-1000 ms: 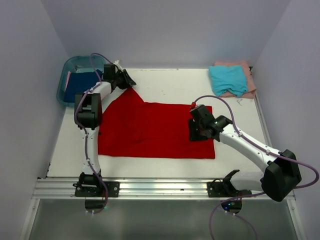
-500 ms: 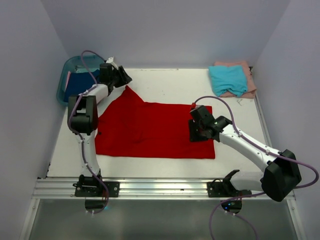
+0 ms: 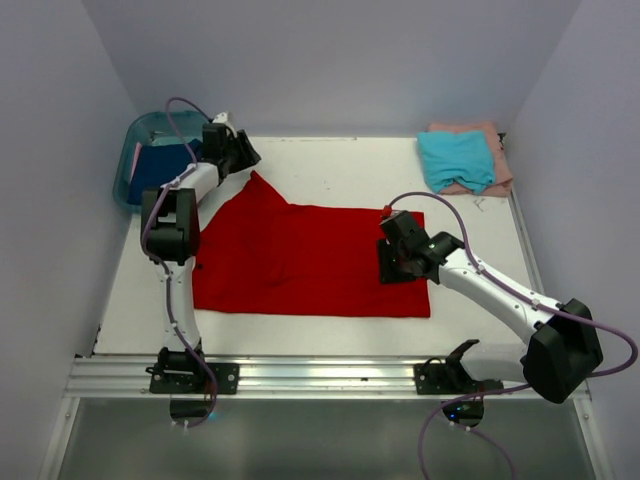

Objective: Fold and stack the t-shirts
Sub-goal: Grap the side of the flattened tshirt furthest away from the robot with both arms

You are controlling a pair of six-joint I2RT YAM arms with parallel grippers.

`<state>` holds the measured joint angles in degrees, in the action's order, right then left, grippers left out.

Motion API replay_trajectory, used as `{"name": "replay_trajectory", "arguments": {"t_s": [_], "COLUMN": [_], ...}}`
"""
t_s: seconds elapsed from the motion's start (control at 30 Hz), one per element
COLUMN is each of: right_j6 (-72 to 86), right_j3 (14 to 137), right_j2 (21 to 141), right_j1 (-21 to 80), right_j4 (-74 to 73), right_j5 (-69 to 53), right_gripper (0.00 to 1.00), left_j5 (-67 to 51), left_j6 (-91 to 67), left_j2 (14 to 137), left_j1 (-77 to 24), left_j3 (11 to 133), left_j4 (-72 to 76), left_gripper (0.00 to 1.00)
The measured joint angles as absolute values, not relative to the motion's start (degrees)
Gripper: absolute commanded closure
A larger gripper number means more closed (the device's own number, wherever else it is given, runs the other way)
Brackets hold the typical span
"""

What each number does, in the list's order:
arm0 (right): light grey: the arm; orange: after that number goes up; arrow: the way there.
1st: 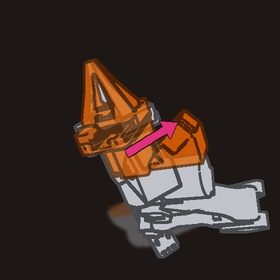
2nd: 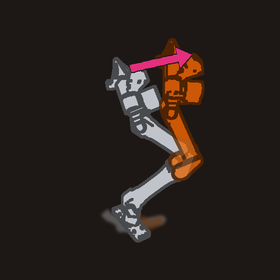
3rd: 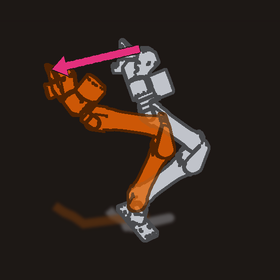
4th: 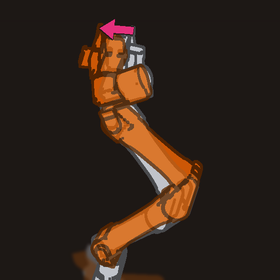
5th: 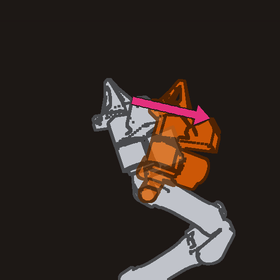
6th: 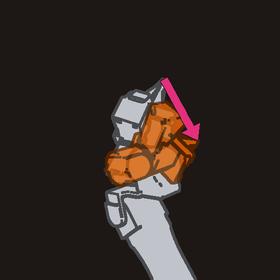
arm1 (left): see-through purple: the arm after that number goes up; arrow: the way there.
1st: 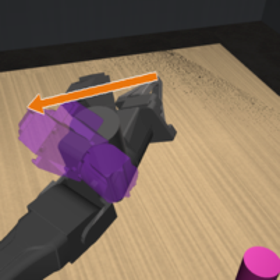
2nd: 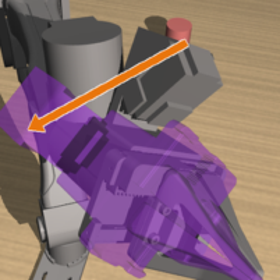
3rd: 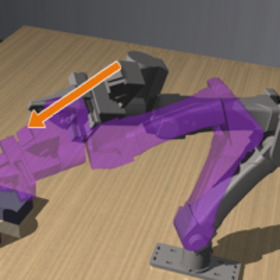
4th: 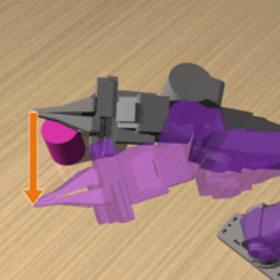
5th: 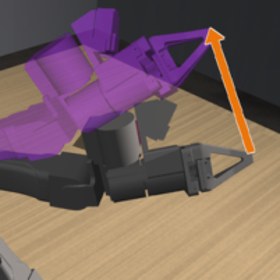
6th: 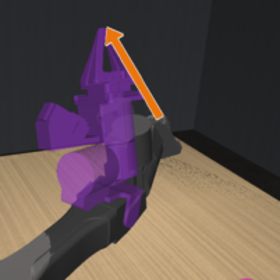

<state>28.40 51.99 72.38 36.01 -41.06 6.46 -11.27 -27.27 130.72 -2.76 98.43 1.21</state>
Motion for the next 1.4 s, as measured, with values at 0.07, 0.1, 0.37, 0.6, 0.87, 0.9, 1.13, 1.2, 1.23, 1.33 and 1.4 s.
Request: {"name": "replay_trajectory", "arguments": {"t_s": [0.07,0.1,0.37,0.6,0.87,0.9,1.13,1.2,1.23,1.33,1.4], "right_j6": [28.4,28.4,28.4,28.4,28.4,28.4,28.4,28.4,28.4,28.4,28.5], "right_j3": [52.0,52.0,52.0,52.0,51.3,51.2,51.1,51.1,51.1,51.1,51.1], "right_j2": [72.4,72.4,72.4,72.4,72.4,72.4,72.4,72.4,72.4,72.4,72.4], "right_j1": [36.0,36.0,36.0,36.0,36.0,36.0,36.0,36.0,36.0,36.0,36.0], "right_j4": [-41.1,-41.1,-41.1,-41.1,-41.1,-41.1,-41.1,-41.1,-41.1,-41.1,-41.1], "right_j5": [6.5,6.5,6.5,6.5,6.5,6.5,6.7,6.8,6.8,7.0,7.6], "right_gripper": [0.61,0.62,0.62,0.62,0.63,0.63,0.64,0.64,0.65,0.65,0.66], "left_j5": [-11.2,-11.2,-10.6,-9.7,-8.5,-8.5,-9.3,-10.7,-11.6,-14.0,-15.4], "left_j6": [-27.2,-27.1,-26.7,-26.8,-26.9,-26.9,-27.0,-27.0,-27.0,-27.5,-27.6], "left_j2": [131.9,132.6,135.6,136.5,138.1,138.2,138.9,138.9,138.9,137.4,135.3], "left_j1": [-2.8,-2.9,-3.8,-3.9,-3.9,-3.9,-3.9,-3.9,-3.9,-3.9,-3.9], "left_j3": [99.6,100.4,103.9,106.3,108.7,108.8,109.4,109.2,108.6,103.7,99.8], "left_j4": [-0.8,-1.8,-6.7,-9.6,-12.4,-12.5,-12.9,-12.3,-11.3,-5.3,-2.9], "left_gripper": [0.45,0.45,0.47,0.51,0.70,0.72,1.00,1.00,1.00,1.00,1.00]}}
